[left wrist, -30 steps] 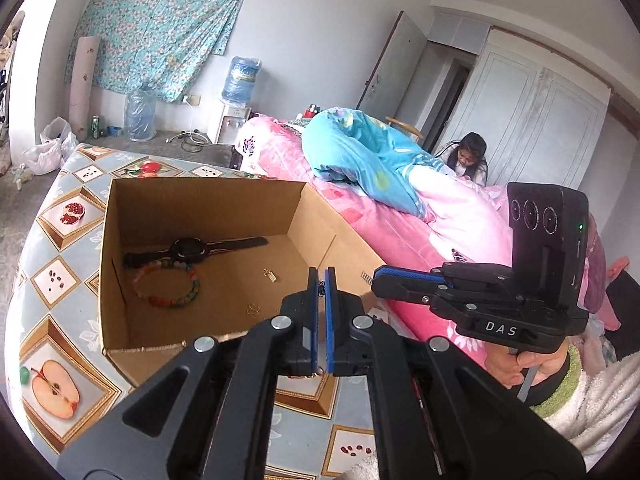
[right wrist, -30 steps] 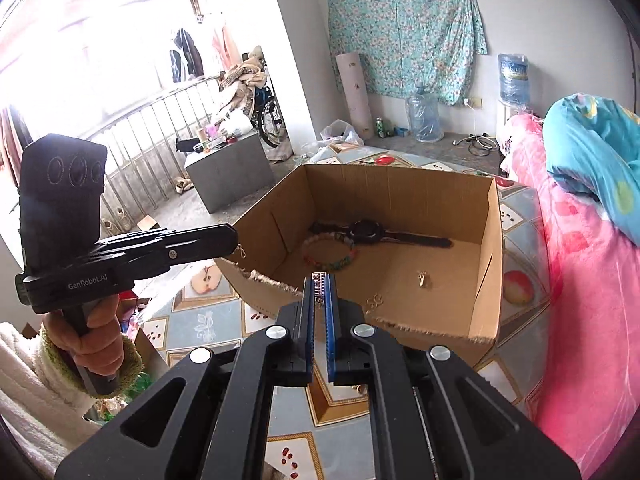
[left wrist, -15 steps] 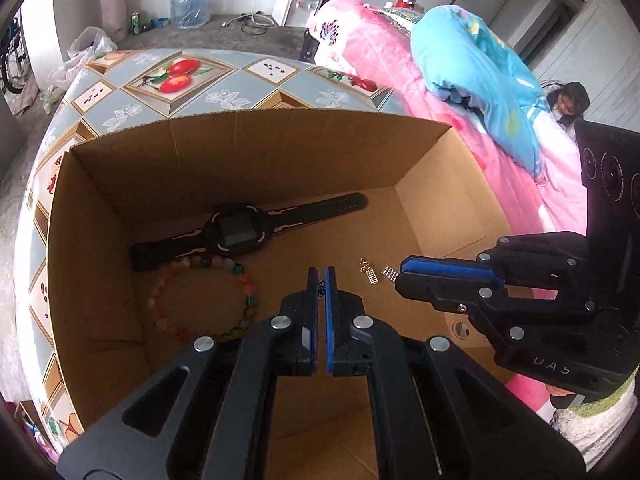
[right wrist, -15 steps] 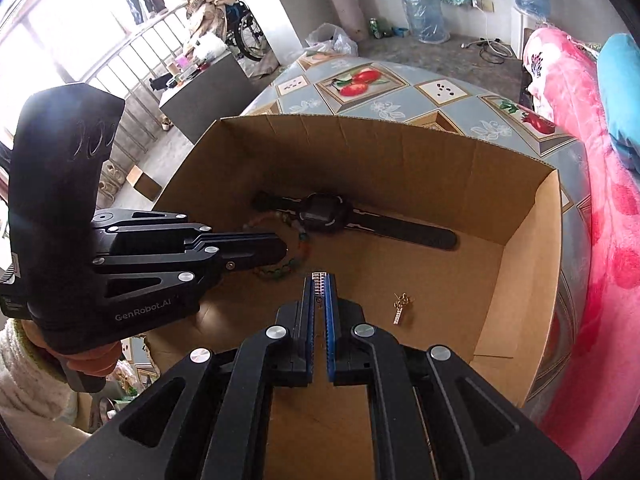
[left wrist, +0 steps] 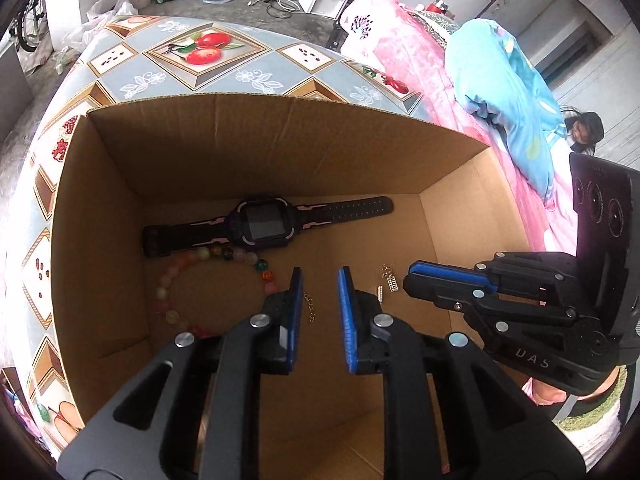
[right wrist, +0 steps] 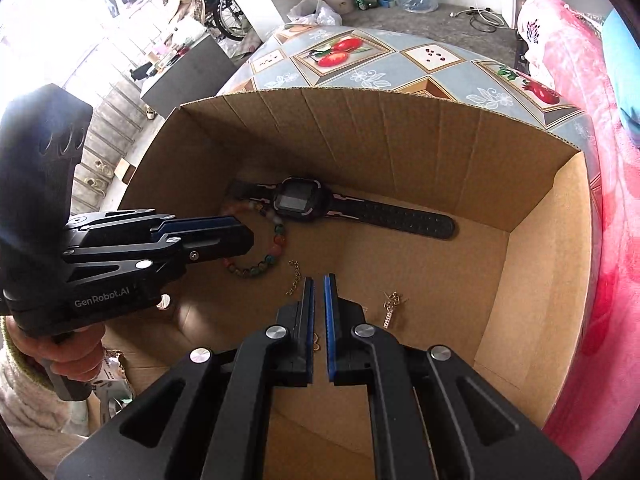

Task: Organize jewelry
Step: 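Withdraw both grippers from the box back over the table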

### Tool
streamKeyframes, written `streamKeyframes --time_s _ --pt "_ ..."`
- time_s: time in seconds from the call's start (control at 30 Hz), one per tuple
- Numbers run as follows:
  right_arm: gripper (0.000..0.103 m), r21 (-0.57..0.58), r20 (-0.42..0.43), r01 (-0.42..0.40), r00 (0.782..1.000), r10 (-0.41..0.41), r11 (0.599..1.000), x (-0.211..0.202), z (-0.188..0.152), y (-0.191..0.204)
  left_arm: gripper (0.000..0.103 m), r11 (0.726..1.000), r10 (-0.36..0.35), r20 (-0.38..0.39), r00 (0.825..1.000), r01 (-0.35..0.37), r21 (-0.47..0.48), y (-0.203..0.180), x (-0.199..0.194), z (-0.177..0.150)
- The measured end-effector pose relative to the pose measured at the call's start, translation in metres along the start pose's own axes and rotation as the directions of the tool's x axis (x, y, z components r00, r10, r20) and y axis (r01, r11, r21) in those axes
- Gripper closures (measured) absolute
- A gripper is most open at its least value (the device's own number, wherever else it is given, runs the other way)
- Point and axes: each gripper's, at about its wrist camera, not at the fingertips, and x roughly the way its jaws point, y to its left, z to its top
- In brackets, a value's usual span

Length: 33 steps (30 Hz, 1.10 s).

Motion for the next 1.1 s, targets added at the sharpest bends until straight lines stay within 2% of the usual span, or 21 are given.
streamKeyframes --time_s 0.2,0.3,0.37,0.47,0.57,0.63,0.67,0.73,0.8,0.93,1.03,1.1 --pt "0.097 -0.004 0.074 0.018 0.997 -0.017 1.0 -0.023 -0.005 0.01 0.086 0.998 -0.011 0.122 0.992 0.004 0.056 -0.014 -0.044 -0.013" --pt "0.097 -0.029 0.144 0.021 0.989 -0.017 0.999 -0.049 -0.015 0.022 0.086 0.995 -0.028 0.206 0.978 0.008 0.099 -0.023 -0.077 -0.029" --pt "0.097 -0.043 0.2 0.017 0.98 -0.008 0.999 -0.07 -0.028 0.031 0.084 0.992 -0.039 0.271 0.962 0.004 0.129 -0.027 -0.099 -0.045" --pt "0.097 -0.063 0.298 -0.021 0.954 0.039 0.998 -0.104 -0.058 0.044 0.082 0.985 -0.061 0.368 0.928 -0.004 0.175 -0.03 -0.131 -0.078" --pt "0.097 -0.083 0.403 -0.043 0.912 0.073 0.996 -0.131 -0.101 0.052 0.081 0.98 -0.082 0.439 0.895 -0.008 0.201 -0.026 -0.152 -0.118" --pt "0.096 -0.097 0.46 -0.063 0.882 0.1 0.993 -0.141 -0.134 0.056 0.081 0.979 -0.098 0.469 0.878 0.001 0.202 -0.021 -0.159 -0.144" --pt "0.094 -0.098 0.474 -0.072 0.874 0.11 0.993 -0.142 -0.15 0.057 0.081 0.98 -0.103 0.474 0.875 0.007 0.2 -0.016 -0.162 -0.157" --pt "0.076 -0.083 0.497 -0.081 0.861 0.112 0.993 -0.139 -0.181 0.054 0.081 0.98 -0.096 0.485 0.869 -0.003 0.199 -0.011 -0.161 -0.181" --pt "0.071 -0.048 0.505 -0.061 0.86 0.077 0.997 -0.127 -0.206 0.051 0.08 0.98 -0.097 0.475 0.875 0.001 0.199 -0.007 -0.154 -0.202" --pt "0.07 0.03 0.465 -0.056 0.884 0.035 0.998 -0.088 -0.239 0.039 0.075 0.981 -0.11 0.402 0.909 0.035 0.189 -0.001 -0.12 -0.231" --pt "0.07 0.084 0.435 -0.024 0.9 -0.015 0.996 -0.06 -0.25 0.03 0.075 0.981 -0.079 0.36 0.93 0.008 0.196 -0.006 -0.088 -0.24" --pt "0.071 0.089 0.43 0.016 0.901 -0.053 0.996 -0.047 -0.251 0.027 0.075 0.976 -0.057 0.359 0.932 -0.023 0.215 -0.012 -0.069 -0.241"
